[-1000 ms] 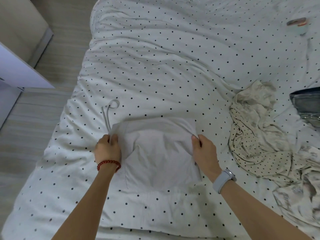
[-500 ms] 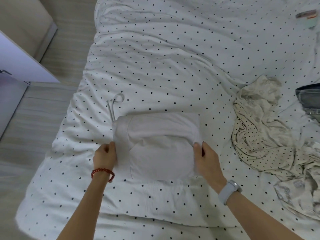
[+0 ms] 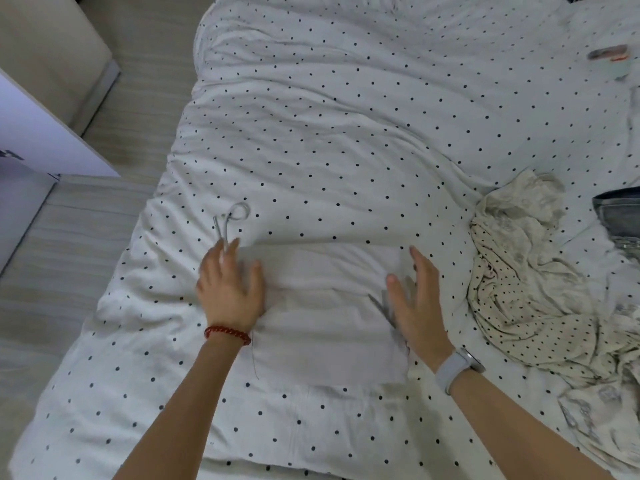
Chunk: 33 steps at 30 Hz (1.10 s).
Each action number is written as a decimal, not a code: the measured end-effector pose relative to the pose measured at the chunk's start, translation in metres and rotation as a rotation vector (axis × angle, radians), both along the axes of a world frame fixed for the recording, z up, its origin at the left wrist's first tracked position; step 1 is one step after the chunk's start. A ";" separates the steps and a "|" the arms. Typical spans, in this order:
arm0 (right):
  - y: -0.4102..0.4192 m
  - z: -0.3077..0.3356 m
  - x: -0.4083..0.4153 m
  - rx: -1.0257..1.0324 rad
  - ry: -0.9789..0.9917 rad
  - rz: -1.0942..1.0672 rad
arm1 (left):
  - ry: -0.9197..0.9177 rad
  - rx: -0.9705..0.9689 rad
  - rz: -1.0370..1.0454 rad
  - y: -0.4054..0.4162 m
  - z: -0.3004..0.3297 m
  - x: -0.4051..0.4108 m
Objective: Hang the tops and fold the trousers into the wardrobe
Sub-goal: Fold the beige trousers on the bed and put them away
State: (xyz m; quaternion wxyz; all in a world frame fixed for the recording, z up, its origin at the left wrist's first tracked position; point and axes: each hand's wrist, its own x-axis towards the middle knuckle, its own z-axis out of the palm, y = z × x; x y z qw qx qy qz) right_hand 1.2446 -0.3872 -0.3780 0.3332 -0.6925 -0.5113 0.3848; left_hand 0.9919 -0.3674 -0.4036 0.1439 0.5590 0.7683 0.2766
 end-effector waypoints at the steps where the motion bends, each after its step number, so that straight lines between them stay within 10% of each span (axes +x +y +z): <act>1: 0.011 -0.003 -0.004 0.012 -0.025 0.072 | 0.044 -0.043 -0.102 0.011 0.001 0.004; 4: 0.036 -0.007 -0.011 -0.145 0.132 0.060 | 0.010 -0.287 -0.201 0.046 -0.014 -0.008; 12: 0.041 -0.015 -0.007 -0.333 0.322 0.006 | -0.856 -0.647 0.050 0.057 -0.022 -0.044; 17: 0.020 -0.019 -0.009 -0.413 0.344 0.050 | -1.082 -0.605 0.091 0.030 -0.015 -0.039; 26: -0.005 -0.014 -0.020 -0.143 -0.152 0.089 | -1.175 -0.702 0.042 -0.004 0.010 -0.027; 33: -0.010 0.022 -0.030 0.006 -0.225 0.038 | -0.884 -0.361 0.127 -0.055 0.044 -0.009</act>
